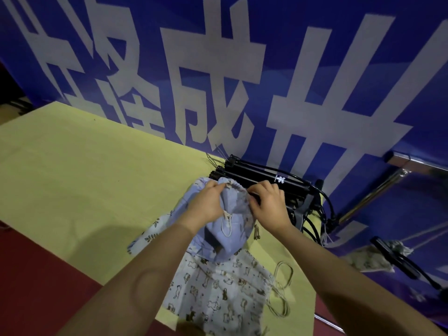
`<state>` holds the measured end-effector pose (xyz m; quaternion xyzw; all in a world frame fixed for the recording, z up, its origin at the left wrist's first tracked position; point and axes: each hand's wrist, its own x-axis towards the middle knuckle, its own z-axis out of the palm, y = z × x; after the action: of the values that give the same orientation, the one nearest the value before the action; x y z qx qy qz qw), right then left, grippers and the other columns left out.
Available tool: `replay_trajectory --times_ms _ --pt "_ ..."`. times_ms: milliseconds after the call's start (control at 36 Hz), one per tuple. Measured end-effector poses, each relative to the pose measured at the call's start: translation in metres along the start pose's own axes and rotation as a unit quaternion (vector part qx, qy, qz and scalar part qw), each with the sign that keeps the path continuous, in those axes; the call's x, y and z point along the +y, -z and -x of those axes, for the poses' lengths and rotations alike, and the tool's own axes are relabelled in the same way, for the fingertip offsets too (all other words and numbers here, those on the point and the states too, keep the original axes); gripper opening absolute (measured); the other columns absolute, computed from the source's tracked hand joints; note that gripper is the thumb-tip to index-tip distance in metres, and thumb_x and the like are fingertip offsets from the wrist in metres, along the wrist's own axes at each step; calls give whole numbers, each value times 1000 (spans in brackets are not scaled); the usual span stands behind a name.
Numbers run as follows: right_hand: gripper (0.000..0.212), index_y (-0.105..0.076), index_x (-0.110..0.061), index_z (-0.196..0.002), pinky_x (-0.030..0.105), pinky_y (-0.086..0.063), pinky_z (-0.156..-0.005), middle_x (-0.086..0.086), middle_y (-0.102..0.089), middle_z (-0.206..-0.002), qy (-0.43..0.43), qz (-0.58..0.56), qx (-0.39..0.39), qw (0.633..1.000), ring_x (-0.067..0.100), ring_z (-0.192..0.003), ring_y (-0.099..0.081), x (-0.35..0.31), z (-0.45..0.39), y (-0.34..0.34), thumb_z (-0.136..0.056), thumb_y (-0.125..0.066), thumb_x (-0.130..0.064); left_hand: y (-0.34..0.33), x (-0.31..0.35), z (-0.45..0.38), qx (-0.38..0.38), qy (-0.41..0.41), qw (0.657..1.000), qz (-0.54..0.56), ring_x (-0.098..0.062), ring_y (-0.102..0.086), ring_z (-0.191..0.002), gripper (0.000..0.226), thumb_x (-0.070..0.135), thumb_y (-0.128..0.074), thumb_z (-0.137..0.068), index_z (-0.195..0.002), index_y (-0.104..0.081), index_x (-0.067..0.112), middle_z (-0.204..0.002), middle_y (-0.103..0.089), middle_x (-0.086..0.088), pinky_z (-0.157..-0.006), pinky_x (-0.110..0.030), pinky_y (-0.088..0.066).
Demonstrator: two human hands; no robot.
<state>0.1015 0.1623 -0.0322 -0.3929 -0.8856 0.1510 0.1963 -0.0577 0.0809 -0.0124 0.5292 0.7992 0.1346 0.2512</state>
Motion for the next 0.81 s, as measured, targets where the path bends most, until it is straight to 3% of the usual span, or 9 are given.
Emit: replay_trajectory --times_ms 167,250,361,611,806 --pt "41 -45 -10 -133 38 -34 -96 12 -48 -132 -121 98 -109 982 33 -119 -43 35 -14 -5 -92 -46 -11 -9 12 -11 49 41 998 -9 -37 -57 -92 44 3 -41 -94 -137 -45 10 -140 -36 -10 -70 -42 -47" --pt "45 -40 -11 -137 40 -34 -99 13 -46 -136 -132 128 -167 969 35 -123 -42 48 -21 -9 -93 -47 -17 -13 16 -14 60 59 996 -39 -38 -57 -88 34 7 -40 -95 -128 -50 6 -135 -40 -12 -67 -40 -46" --pt "49 -35 -12 -140 42 -34 -101 14 -45 -137 -119 148 -220 957 35 -125 -41 59 -34 -21 -95 -48 -26 -20 20 -24 65 72 992 -80 -36 -59 -89 34 15 -39 -98 -130 -48 8 -137 -40 -12 -66 -37 -42" --pt "55 -34 -12 -138 42 -36 -101 14 -43 -137 -86 171 -227 955 35 -127 -41 72 -51 -46 -94 -54 -36 -34 26 -44 56 72 989 -119 -36 -56 -100 34 15 -38 -98 -130 -46 6 -130 -44 -14 -71 -38 -43" --pt "44 -36 -7 -131 41 -44 -91 14 -46 -134 -58 167 -197 964 34 -123 -45 68 -49 -40 -97 -49 -31 -30 25 -39 74 71 991 -86 -38 -55 -90 32 6 -37 -98 -129 -44 6 -132 -42 -14 -68 -36 -41"
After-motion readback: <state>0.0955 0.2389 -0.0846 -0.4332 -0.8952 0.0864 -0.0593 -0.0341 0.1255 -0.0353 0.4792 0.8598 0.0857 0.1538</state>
